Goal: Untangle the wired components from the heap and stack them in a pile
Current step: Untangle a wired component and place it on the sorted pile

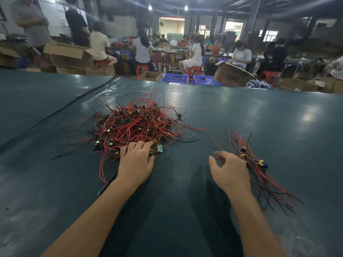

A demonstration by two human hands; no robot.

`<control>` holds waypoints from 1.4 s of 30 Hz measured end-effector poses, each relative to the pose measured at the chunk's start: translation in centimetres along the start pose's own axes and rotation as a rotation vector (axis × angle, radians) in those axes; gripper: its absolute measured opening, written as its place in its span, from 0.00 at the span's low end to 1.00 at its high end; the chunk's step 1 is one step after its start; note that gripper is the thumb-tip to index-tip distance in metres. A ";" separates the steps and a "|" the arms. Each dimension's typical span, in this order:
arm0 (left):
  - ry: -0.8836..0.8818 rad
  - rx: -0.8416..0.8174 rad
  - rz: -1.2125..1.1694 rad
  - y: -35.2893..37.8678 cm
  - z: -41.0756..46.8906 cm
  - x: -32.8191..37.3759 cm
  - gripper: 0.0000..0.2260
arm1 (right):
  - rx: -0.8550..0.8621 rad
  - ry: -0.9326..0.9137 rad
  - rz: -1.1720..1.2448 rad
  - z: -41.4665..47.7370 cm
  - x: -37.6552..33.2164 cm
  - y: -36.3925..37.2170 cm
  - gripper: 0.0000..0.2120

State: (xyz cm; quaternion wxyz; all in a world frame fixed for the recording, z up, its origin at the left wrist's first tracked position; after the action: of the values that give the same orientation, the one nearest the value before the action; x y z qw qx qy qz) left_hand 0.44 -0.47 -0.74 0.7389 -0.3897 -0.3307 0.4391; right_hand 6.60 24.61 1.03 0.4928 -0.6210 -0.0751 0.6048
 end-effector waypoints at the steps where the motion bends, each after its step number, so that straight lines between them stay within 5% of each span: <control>1: 0.009 0.034 0.005 -0.2 0.0 0.0 0.16 | 0.018 0.009 -0.009 0.0 0.1 -0.1 0.16; 5: 0.065 0.206 -0.095 -1.6 0.0 0.8 0.08 | 0.103 -0.064 0.206 -0.4 -0.9 -0.3 0.13; 10: 0.223 0.372 -0.276 -3.3 -0.2 3.1 0.09 | -0.095 -0.124 0.476 -2.1 -3.4 2.1 0.05; 18: 0.532 0.442 -0.558 -4.1 -1.1 6.2 0.09 | -0.479 0.119 0.879 -4.0 -5.2 3.8 0.14; 23: 0.638 0.405 -0.643 -3.9 -1.6 7.1 0.14 | -0.486 0.143 0.982 -3.8 -5.3 3.0 0.13; 36: 0.390 0.347 -0.953 -3.0 -1.3 7.1 0.04 | -0.400 0.187 0.963 -3.7 -4.7 3.4 0.02; 42: 0.070 0.369 -1.092 -2.2 -0.8 5.9 0.08 | -0.350 0.244 0.989 -3.5 -4.4 3.6 0.04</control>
State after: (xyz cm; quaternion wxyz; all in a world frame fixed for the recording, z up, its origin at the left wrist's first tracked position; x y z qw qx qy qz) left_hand 4.30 3.96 1.61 0.9246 -0.0414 -0.3773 0.0315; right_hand 6.50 17.95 0.74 0.0437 -0.7208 0.1843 0.6668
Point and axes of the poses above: each hand's wrist, its own z-axis towards the middle knuckle, its own y-axis out of the palm, x = y × z, the point moved 4 cm from there along z, towards the middle knuckle, and after that the axes turned 9 degrees about y, right-handed, at the moved point
